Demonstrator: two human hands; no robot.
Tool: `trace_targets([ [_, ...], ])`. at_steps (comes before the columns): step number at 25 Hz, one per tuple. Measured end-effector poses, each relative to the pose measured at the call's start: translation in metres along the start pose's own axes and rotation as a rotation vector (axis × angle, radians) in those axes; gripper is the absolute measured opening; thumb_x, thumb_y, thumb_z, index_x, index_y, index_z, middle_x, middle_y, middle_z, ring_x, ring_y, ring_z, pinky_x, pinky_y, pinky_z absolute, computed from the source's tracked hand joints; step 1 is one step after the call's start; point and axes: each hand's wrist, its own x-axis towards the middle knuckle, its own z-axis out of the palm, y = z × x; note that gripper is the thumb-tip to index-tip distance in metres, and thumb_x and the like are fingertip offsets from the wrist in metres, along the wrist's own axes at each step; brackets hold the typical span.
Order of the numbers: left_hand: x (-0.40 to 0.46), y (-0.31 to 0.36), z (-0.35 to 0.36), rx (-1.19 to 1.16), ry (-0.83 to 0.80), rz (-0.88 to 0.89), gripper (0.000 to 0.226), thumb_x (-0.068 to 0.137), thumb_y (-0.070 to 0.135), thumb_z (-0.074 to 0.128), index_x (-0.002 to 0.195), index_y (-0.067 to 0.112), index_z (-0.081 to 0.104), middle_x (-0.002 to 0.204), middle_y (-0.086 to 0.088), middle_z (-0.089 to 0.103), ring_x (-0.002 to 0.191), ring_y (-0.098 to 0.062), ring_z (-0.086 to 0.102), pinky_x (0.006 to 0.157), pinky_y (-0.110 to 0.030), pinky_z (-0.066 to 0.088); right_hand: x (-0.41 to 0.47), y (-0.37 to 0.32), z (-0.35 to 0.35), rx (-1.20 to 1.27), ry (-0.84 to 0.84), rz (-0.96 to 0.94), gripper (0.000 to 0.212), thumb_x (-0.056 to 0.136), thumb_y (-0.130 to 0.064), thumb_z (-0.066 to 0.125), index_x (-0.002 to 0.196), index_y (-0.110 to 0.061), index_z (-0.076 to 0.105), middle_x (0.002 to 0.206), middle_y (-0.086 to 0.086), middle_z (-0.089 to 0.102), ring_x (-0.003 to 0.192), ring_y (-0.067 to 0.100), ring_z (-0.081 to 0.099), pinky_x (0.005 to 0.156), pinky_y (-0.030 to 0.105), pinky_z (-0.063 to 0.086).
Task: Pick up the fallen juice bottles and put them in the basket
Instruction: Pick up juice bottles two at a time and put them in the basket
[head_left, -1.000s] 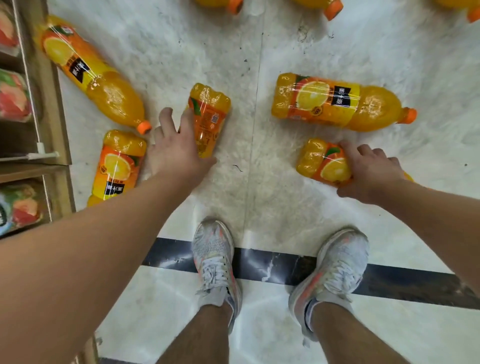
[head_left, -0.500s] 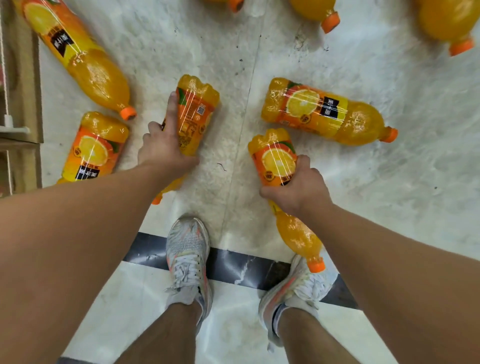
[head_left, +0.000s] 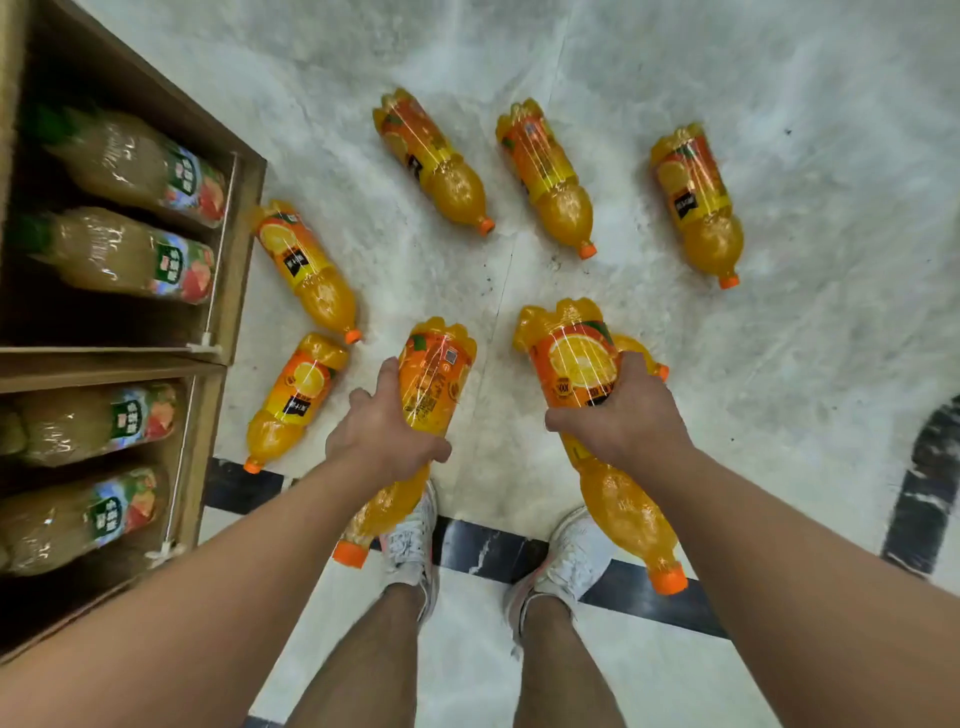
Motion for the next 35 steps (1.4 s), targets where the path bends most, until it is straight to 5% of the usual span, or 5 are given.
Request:
trace_targets([
  [15, -0.399, 0.131, -0.314, -0.194, 0.176, 0.400, 0.142, 0.043, 0.063, 0.084, 0.159, 0.040, 0.006, 0.143, -0.011, 0.047, 0.128, -0.035, 0.054, 0.102, -0.045, 0.049, -0.398, -0.151, -0.329, 0.218, 0.399, -0.162, 0.094, 0.047, -0.061, 0.076, 0.128, -0.027, 0.044, 0.112, 0.004, 0.059, 0.097, 0.029, 0.063, 0.082, 0.045, 0.058],
  [20, -0.521, 0.128, -0.394, -0.317, 0.243, 0.585, 0.126, 0.035, 0.060, 0.088, 0.145, 0.040, 0.029, 0.120, -0.004, 0.062, 0.102, -0.031, 0.064, 0.088, -0.044, 0.057, -0.526, -0.175, -0.386, 0.357, 0.555, -0.231, 0.088, 0.048, -0.058, 0.082, 0.125, -0.029, 0.049, 0.110, 0.001, 0.063, 0.094, 0.025, 0.065, 0.081, 0.043, 0.059],
  [24, -0.588, 0.108, -0.423, -0.443, 0.288, 0.652, 0.096, 0.053, 0.038, 0.098, 0.128, 0.040, 0.038, 0.113, 0.002, 0.063, 0.095, -0.025, 0.062, 0.081, -0.038, 0.052, -0.590, -0.178, -0.391, 0.423, 0.609, -0.284, 0.089, 0.048, -0.057, 0.085, 0.126, -0.033, 0.048, 0.111, -0.001, 0.062, 0.095, 0.023, 0.065, 0.082, 0.043, 0.058],
  [30, -0.657, 0.061, -0.417, -0.566, 0.465, 0.660, 0.124, 0.043, 0.052, 0.094, 0.147, 0.043, 0.028, 0.119, 0.008, 0.062, 0.103, -0.024, 0.064, 0.091, -0.048, 0.057, -0.641, -0.171, -0.393, 0.378, 0.540, -0.479, 0.088, 0.057, -0.046, 0.093, 0.131, -0.032, 0.047, 0.109, -0.002, 0.061, 0.086, 0.016, 0.061, 0.058, 0.028, 0.045],
  [35, -0.711, -0.004, -0.378, -0.764, 0.648, 0.459, 0.134, 0.039, 0.055, 0.091, 0.152, 0.047, 0.019, 0.125, 0.004, 0.059, 0.105, -0.025, 0.063, 0.090, -0.048, 0.058, -0.677, -0.188, -0.375, 0.214, 0.380, -0.712, 0.098, 0.056, -0.046, 0.095, 0.138, -0.034, 0.043, 0.113, -0.001, 0.060, 0.090, 0.020, 0.062, 0.063, 0.031, 0.047],
])
